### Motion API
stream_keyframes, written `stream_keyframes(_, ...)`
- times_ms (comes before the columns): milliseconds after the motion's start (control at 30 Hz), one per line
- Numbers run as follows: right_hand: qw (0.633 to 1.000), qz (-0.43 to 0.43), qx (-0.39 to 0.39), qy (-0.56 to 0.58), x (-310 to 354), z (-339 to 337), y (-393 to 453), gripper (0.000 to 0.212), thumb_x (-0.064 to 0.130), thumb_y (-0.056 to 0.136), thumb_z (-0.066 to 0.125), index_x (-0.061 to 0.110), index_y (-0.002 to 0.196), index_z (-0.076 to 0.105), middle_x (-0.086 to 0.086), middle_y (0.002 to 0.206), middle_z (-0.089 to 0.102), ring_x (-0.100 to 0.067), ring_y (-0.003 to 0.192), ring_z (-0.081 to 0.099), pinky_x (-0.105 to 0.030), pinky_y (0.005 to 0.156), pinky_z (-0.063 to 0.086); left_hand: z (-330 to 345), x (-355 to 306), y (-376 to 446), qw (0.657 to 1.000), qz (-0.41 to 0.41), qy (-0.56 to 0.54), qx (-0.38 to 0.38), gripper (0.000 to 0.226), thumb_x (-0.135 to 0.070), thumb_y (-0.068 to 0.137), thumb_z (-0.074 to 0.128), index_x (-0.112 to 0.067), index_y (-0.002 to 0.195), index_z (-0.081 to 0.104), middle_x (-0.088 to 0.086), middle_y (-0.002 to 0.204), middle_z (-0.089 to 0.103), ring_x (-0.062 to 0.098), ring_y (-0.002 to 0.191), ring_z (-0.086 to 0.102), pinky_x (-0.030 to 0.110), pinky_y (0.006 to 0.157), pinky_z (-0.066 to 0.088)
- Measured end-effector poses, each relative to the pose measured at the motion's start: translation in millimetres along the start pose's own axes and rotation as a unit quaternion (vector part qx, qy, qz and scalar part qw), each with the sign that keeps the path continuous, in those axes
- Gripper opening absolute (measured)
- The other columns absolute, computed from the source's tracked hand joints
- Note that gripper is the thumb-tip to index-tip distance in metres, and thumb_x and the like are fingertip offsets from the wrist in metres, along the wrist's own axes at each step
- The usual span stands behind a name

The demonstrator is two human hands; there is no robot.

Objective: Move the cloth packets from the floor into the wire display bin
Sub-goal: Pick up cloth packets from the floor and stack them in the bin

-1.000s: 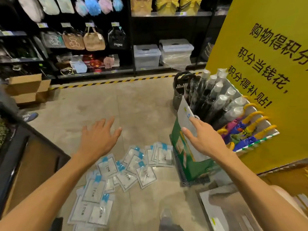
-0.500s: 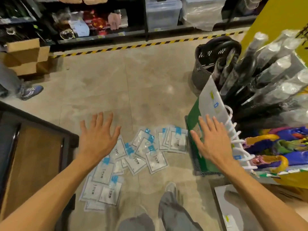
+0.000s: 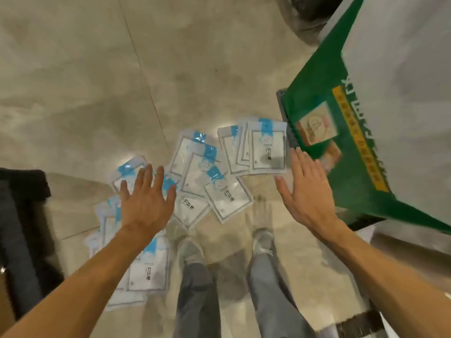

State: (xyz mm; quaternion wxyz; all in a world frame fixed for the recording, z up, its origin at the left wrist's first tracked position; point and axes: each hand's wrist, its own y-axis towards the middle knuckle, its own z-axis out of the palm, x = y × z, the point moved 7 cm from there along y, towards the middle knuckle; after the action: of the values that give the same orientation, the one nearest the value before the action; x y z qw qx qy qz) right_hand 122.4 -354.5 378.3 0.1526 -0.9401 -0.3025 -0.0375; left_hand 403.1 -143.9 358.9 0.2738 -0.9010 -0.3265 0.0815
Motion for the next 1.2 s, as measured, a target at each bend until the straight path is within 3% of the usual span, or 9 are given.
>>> stream_keyframes(167,0.998,0.036,0.034,0.032,-14,176,23,0.081,0.055,0.104,0.036,0.000,0.161,0.021,-0.019,0.169,0.022,-0.032,0.157,0.021,-0.044,0.130,0.011,135,-15,87,0.997,0.064,0.050,-0.003,0.067,-0.051,0.104,0.013,-0.023,0.163,-0.004,0.003,0.171,-0.008,0.020,0.158,-0.007,0.052,0.125,-0.004)
stream_keyframes(267,0.996,0.046,0.055,0.051,-15,265,37,0.091,0.065,0.099,0.022,0.002,0.163,0.009,-0.013,0.172,0.007,-0.026,0.160,0.006,-0.034,0.129,-0.003,202,-11,147,0.993,0.079,0.084,-0.025,0.068,-0.050,0.104,0.012,-0.020,0.161,-0.011,0.004,0.169,-0.015,0.020,0.157,-0.011,0.053,0.125,-0.006)
stream_keyframes(400,0.994,0.054,0.081,0.046,-25,370,57,0.107,0.079,0.092,0.022,0.003,0.164,0.000,-0.014,0.173,-0.002,-0.023,0.160,-0.007,-0.036,0.129,-0.006,275,-6,227,0.992,0.089,0.080,-0.040,0.068,-0.047,0.105,0.015,-0.014,0.162,0.000,0.007,0.171,-0.003,0.022,0.158,-0.002,0.054,0.125,0.001)
stream_keyframes(533,0.992,0.055,0.100,0.054,-23,444,79,0.125,0.088,0.084,0.037,-0.001,0.162,-0.004,-0.019,0.172,-0.010,-0.028,0.160,-0.010,-0.041,0.130,-0.005,327,-10,273,0.994,0.096,-0.037,-0.041,0.077,-0.054,0.102,0.020,-0.007,0.162,0.007,0.010,0.171,0.004,0.023,0.158,0.003,0.047,0.127,0.004)
stream_keyframes(667,0.989,0.095,0.065,0.097,-27,467,84,0.133,0.085,0.079,0.052,-0.002,0.162,-0.005,-0.018,0.172,-0.011,-0.027,0.160,-0.011,-0.038,0.129,-0.010,345,-11,277,0.985,0.066,-0.136,-0.087,0.092,-0.067,0.099,0.036,-0.007,0.162,0.004,0.011,0.171,0.004,0.023,0.158,0.000,0.043,0.127,-0.004)
stream_keyframes(767,0.988,0.098,-0.001,0.118,-25,461,81,0.118,0.069,0.080,0.068,-0.005,0.159,0.022,-0.025,0.169,0.015,-0.036,0.157,0.013,-0.050,0.128,0.011,335,-9,281,0.977,0.040,-0.176,-0.116,0.099,-0.071,0.086,0.051,-0.003,0.154,0.027,0.017,0.164,0.023,0.033,0.153,0.019,0.050,0.124,0.011)
stream_keyframes(967,0.968,0.151,-0.067,0.189,-22,453,76,0.083,0.039,0.066,0.093,0.006,0.133,0.057,-0.012,0.135,0.052,-0.029,0.125,0.040,-0.038,0.101,0.022,313,-19,278,0.976,-0.002,-0.173,-0.132,0.069,-0.053,0.076,0.082,-0.002,0.117,0.059,0.021,0.133,0.043,0.041,0.126,0.039,0.048,0.105,0.028)
stream_keyframes(1100,0.962,0.177,0.035,0.207,-26,450,96,0.063,0.042,0.070,0.091,0.012,0.114,0.057,0.001,0.109,0.053,-0.025,0.108,0.048,-0.030,0.089,0.024,311,-29,272,0.964,0.000,-0.251,-0.083,0.036,-0.040,0.088,0.076,-0.011,0.088,0.055,0.009,0.091,0.055,0.033,0.090,0.054,0.037,0.073,0.039)
stream_keyframes(1200,0.946,0.175,0.142,0.235,-29,445,109,0.047,0.039,0.081,0.085,0.017,0.110,0.056,0.004,0.102,0.060,-0.026,0.101,0.059,-0.034,0.080,0.040,313,-33,267,0.970,-0.022,-0.239,-0.048,0.033,-0.042,0.093,0.069,-0.016,0.082,0.050,0.000,0.078,0.053,0.027,0.081,0.050,0.033,0.069,0.035)
